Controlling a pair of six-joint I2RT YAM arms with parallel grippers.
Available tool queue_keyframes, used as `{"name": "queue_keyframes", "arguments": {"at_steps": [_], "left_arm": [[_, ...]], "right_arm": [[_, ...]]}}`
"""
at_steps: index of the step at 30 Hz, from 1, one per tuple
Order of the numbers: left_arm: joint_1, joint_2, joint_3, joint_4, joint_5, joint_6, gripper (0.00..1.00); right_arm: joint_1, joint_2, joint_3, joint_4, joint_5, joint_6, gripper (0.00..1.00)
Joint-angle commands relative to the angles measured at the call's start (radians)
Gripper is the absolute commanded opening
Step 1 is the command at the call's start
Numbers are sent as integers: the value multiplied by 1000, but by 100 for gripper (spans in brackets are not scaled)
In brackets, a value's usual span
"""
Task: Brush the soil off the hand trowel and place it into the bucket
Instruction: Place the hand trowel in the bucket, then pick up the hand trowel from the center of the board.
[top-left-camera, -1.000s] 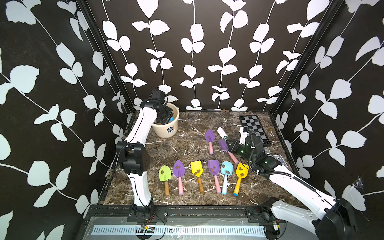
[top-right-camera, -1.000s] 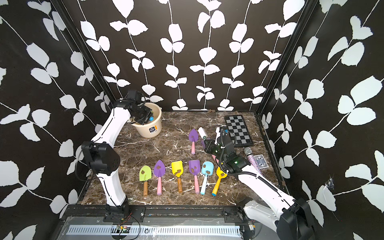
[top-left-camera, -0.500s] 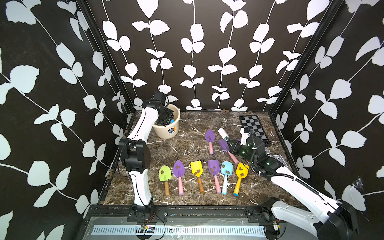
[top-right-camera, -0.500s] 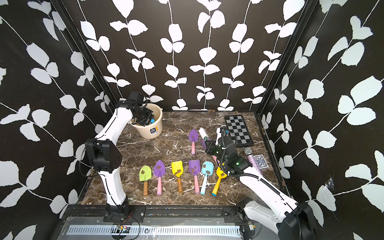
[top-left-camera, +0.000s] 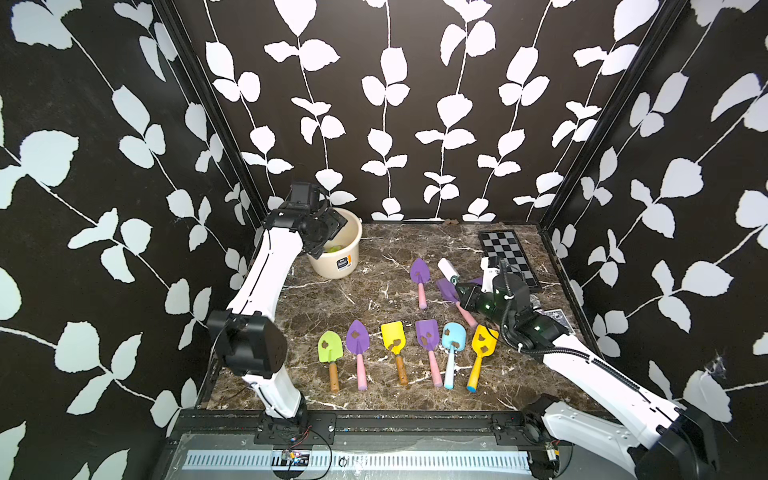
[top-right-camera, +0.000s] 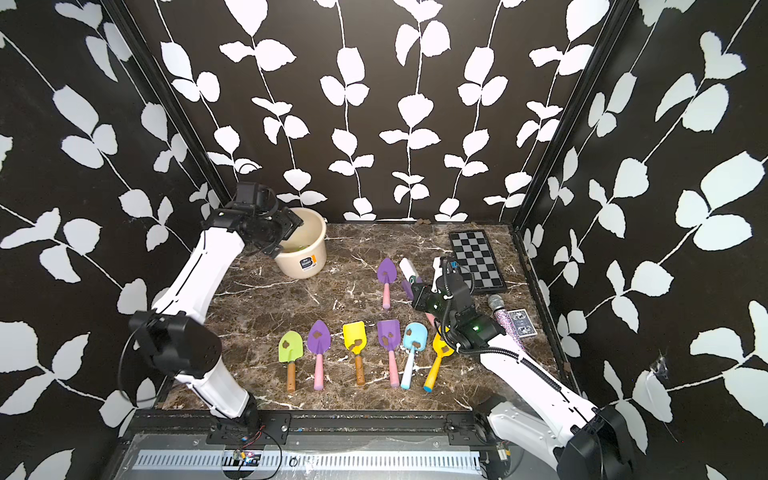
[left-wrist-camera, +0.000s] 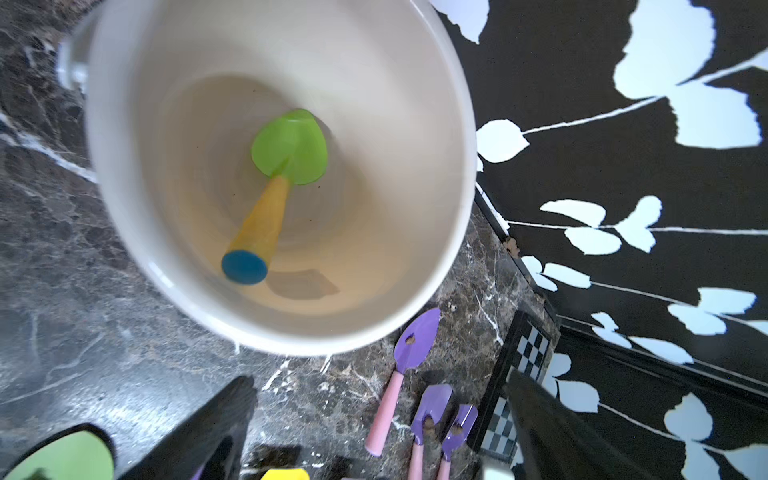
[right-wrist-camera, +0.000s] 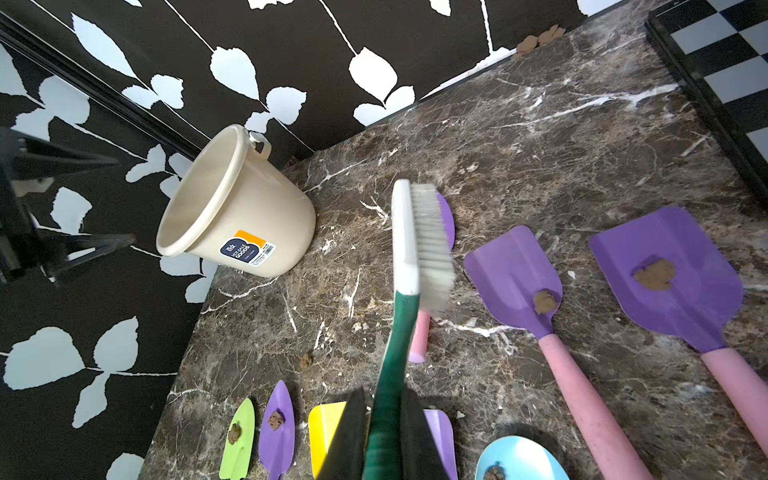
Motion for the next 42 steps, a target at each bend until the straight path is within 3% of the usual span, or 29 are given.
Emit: {"name": "queue_keyframes", "arguments": {"at_steps": [1,6,10,21,31,36,42], "left_arm": [[-23,-117,-97,36,-31,143,95],[-193,-297,-236,6,-264,372,97],[-308,-430,-401,-9,-339,402,97],[-581,-737,-810,-72,-437,150,99],[-757,-824,-1065,-198,-494,-169,99],[-784,-865,-1205,-123,-400,-297,99],[-822,-793,-1262,-89,-353,-380,94]], "right_arm": [[-4,6,41,38,-6,-6,0],[-5,29,45,54,-20,-9,0],[-4,48,57,55,-30,-22,0],[-4,112,80,78,-66,-38,0],[-5,132,75,87,-90,-29,0],[-4,130,70,83,-90,-25,0],[-4,131,75,82,-92,-20,0]]}}
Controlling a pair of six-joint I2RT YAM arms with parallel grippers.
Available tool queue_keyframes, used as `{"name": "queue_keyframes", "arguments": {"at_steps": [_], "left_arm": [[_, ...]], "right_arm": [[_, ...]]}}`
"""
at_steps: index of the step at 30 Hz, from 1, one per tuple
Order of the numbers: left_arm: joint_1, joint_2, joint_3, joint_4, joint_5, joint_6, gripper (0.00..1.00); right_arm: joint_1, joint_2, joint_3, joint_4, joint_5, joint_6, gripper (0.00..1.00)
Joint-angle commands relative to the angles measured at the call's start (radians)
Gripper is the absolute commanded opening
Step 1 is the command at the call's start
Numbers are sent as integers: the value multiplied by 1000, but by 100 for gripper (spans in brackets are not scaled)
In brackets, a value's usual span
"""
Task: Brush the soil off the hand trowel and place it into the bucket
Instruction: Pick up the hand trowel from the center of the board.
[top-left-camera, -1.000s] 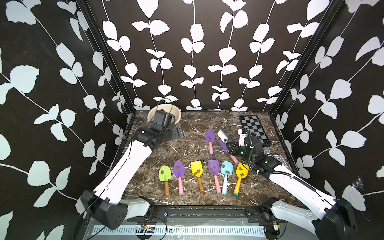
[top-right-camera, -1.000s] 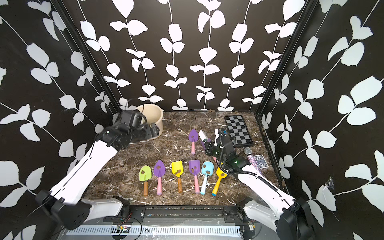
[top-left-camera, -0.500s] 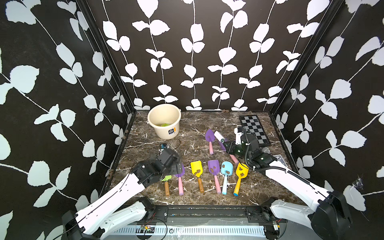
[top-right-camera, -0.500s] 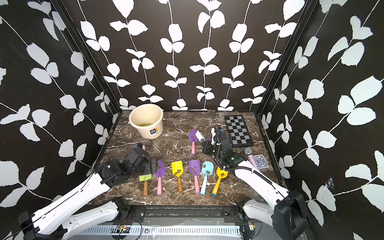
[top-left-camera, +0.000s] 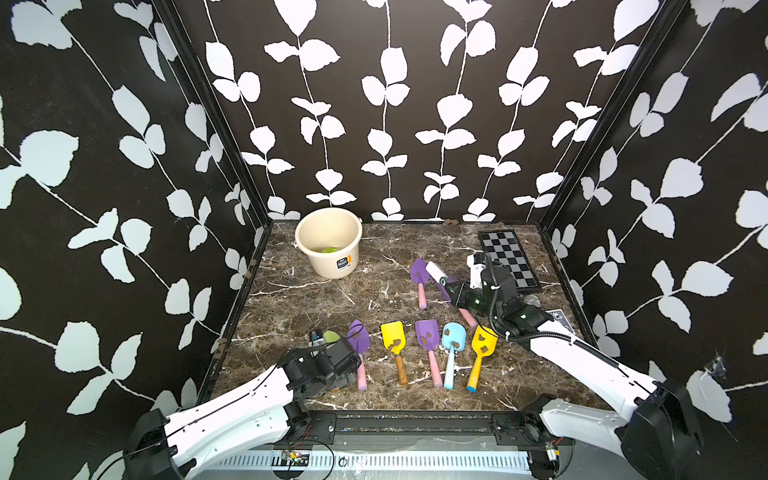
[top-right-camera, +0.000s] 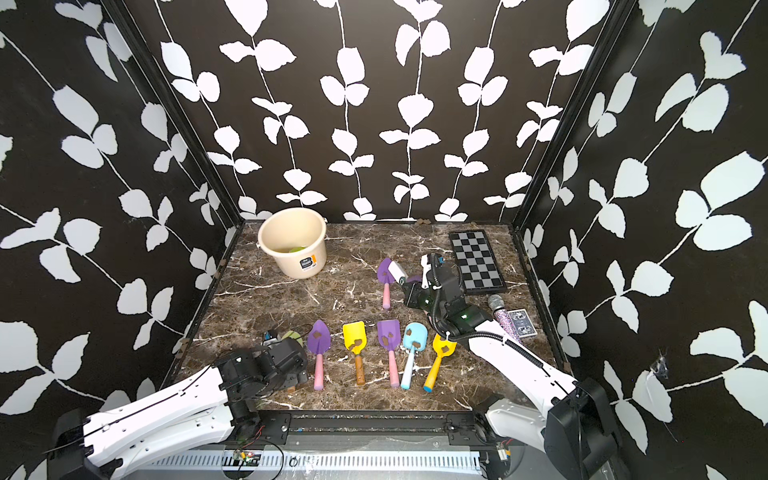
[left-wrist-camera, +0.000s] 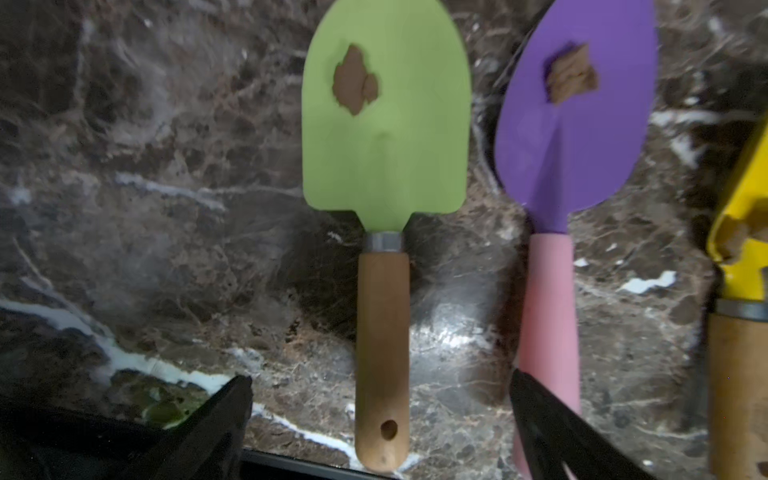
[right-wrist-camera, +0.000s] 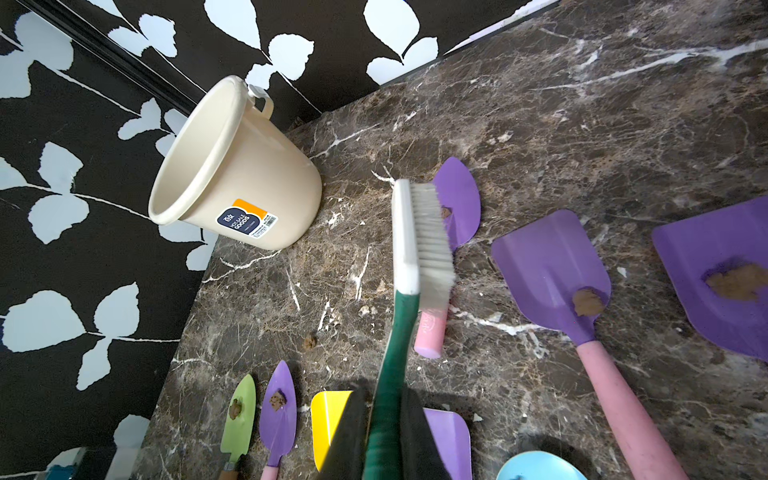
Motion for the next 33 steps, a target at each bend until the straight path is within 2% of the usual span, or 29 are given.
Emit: {"name": "queue_keyframes", "arguments": {"at_steps": [1,4,9,15,23,25,27,31,33], "left_arm": [[-19,45,-8,22,18,-79,92],[-19,98,-28,76,34,-74,80],[-21,167,-47,142,68,-68,54],[-21,179,-51,139,56,-66,33],[-21,169,-20,86,40,-61,18],[-21,160,1,65,26,-54,12],[-21,148,34,34,11,-35,0],[-20,125,149,-56,-49,36,0],[-14,129,231,-95,-82,109,0]], "right_arm": [[-5,-9,22,51,-2,11,0],[-5,-10,20,51,-5,14,0],[-4,-29,17,30,6,7,0],[-5,-44,6,26,15,8,0],[-5,-47,13,17,24,4,0],[-4,-48,19,3,31,1,0],[-4,-54,27,-13,40,-1,0],[-17,-72,23,-21,43,9,0],[-31,-79,15,-13,30,21,0]]}}
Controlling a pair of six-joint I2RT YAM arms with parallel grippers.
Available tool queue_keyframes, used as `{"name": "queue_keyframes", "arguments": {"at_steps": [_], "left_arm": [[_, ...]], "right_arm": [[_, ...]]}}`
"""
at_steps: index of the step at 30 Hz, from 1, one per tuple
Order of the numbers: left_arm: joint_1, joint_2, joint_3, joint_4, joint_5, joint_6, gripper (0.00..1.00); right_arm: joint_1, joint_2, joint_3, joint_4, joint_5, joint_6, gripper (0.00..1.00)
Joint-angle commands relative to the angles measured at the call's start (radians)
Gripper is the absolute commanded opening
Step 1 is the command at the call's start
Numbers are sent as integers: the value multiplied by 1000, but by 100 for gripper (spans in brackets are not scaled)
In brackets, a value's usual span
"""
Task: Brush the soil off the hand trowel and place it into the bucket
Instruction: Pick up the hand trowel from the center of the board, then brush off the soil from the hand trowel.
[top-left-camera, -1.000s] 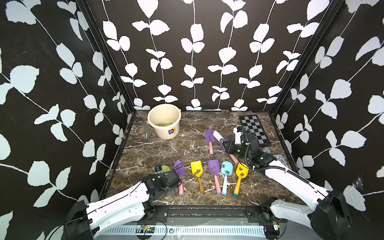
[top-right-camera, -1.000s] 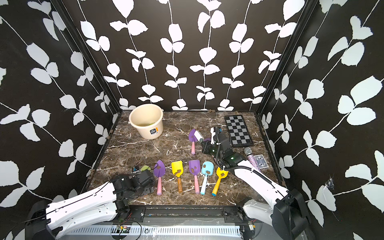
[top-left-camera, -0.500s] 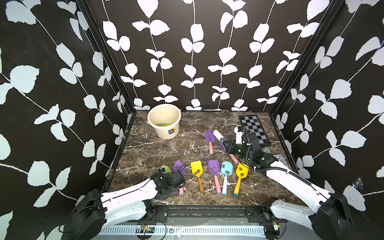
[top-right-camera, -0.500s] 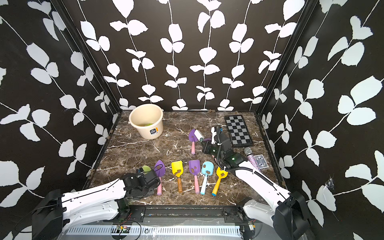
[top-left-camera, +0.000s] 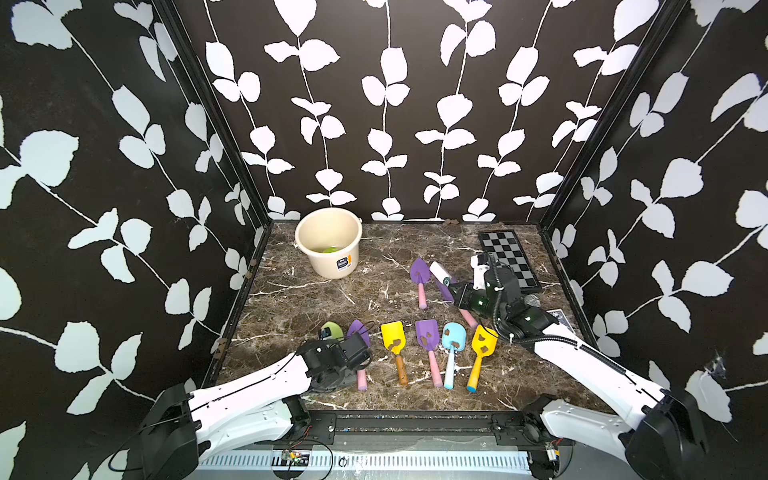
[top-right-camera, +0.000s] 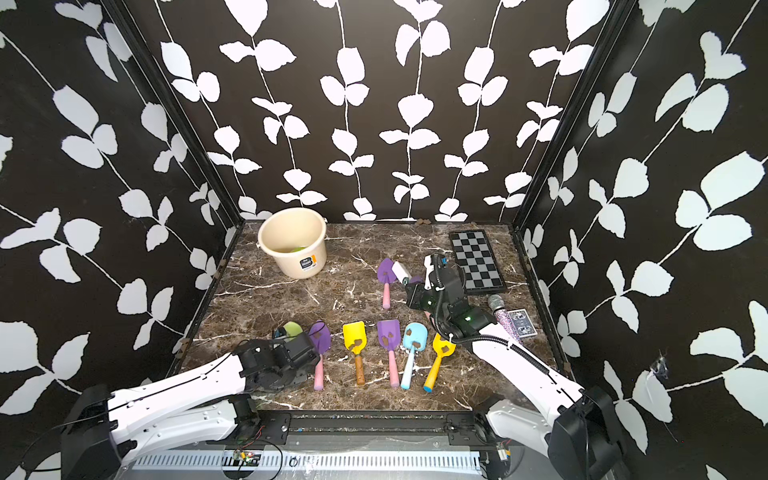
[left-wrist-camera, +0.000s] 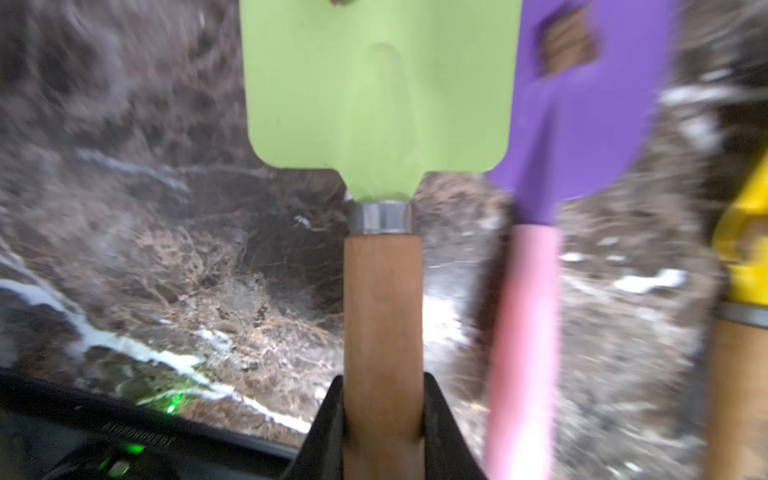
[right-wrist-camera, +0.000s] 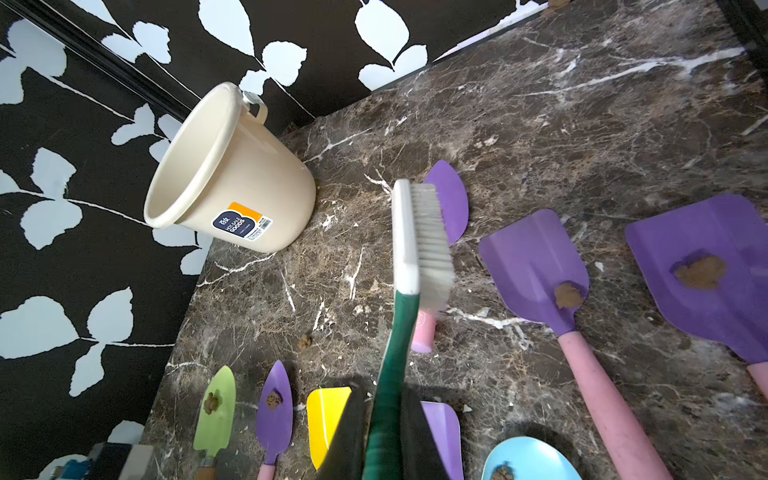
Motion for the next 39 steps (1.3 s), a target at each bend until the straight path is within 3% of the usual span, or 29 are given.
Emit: {"name": "queue_keyframes", "arguments": {"at_steps": [1,8,14,19,27,39], "left_arm": [[16,-11,130,-92,-84,149,0],[174,120,367,83,128,665,0],[209,336,591,119,221,887,0],[224,466,695,173,263,959,0],[272,548,734,234,307,969,0],[280,606,812,185,297,1038,0]], "right_arm": [[-23,-33,13,38,-2,23,0],[-53,-46,-13,103,-76,56,0],[-55,-57,-50,258,-243,89,0],[-54,-33,-36,339,-386,117,0],[-55,-52,-56,391,-384,160,0],[-48,64,-6,436,-533,185,0]]}}
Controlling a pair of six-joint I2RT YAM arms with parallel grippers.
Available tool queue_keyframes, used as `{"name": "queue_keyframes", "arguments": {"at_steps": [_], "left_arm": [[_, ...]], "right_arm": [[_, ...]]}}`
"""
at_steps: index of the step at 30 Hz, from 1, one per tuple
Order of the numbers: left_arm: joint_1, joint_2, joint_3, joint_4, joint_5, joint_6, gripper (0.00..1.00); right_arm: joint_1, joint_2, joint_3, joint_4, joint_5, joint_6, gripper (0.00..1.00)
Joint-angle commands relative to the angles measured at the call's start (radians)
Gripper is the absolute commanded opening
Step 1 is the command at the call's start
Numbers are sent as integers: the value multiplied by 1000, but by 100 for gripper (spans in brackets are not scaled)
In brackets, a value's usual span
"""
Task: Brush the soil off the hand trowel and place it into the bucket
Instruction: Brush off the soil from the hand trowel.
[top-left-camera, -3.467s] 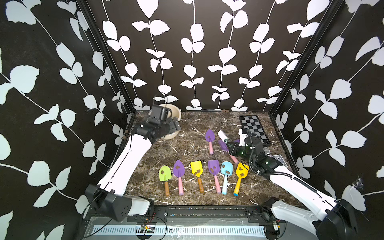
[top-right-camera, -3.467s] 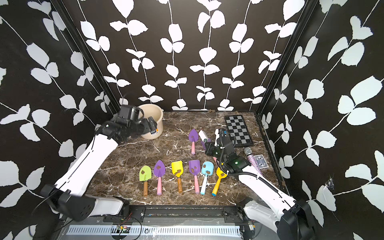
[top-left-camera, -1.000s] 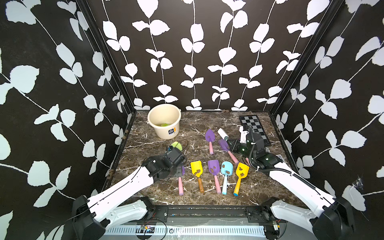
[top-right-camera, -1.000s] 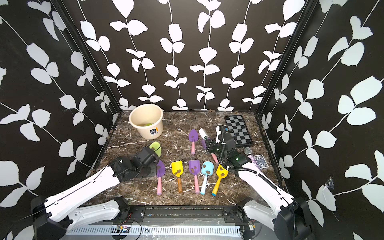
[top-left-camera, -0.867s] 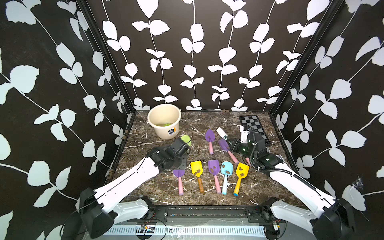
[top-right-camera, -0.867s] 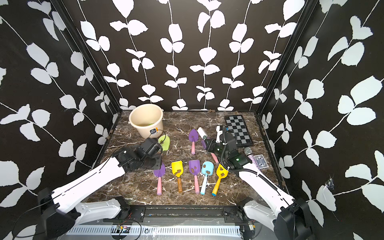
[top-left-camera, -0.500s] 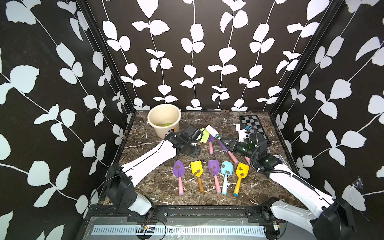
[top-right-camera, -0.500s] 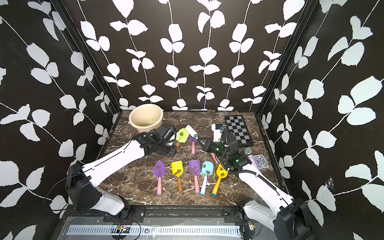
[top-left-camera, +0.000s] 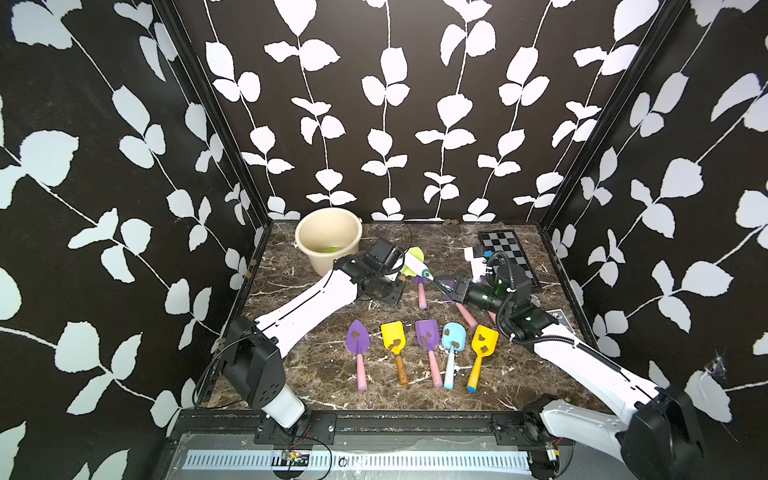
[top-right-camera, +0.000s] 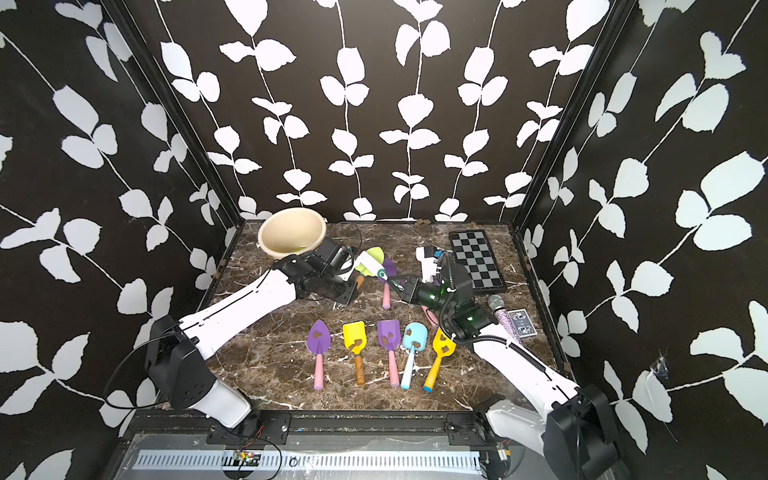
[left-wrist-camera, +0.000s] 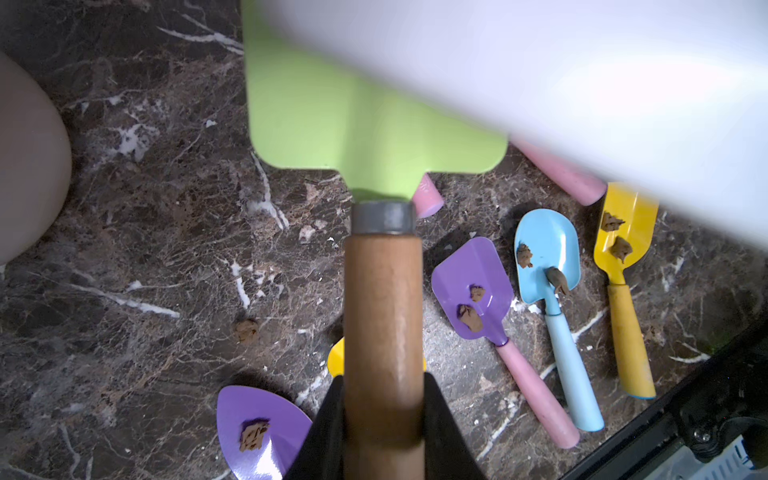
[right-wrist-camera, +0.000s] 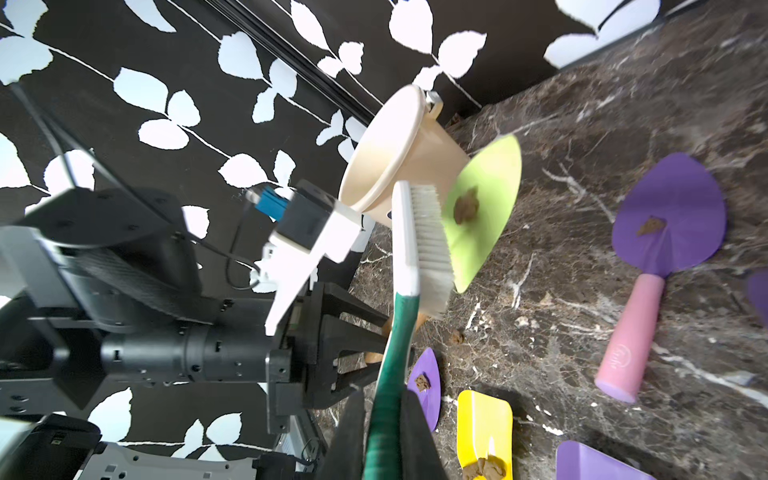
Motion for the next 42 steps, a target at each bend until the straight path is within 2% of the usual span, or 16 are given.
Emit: {"name": "queue_keyframes", "arguments": {"at_steps": [1,17,27,34,42], "left_arm": [[1,-3,43,-23,-16,36,0],[1,-2,15,-132,7,98,0],[1,23,12,-179,-66,122,0],[1,16,16,-209,-145,139,0],[1,-58,-20,-110,-5,159,0]], "right_arm": [[4,33,45,75,-46,25,0],[2,50,34,-66,130,-30,0],[2,-10,50,-95,122,-28,0],[21,-5,31,30,60,43,0],[107,114,39,240,-1,123,0]]}}
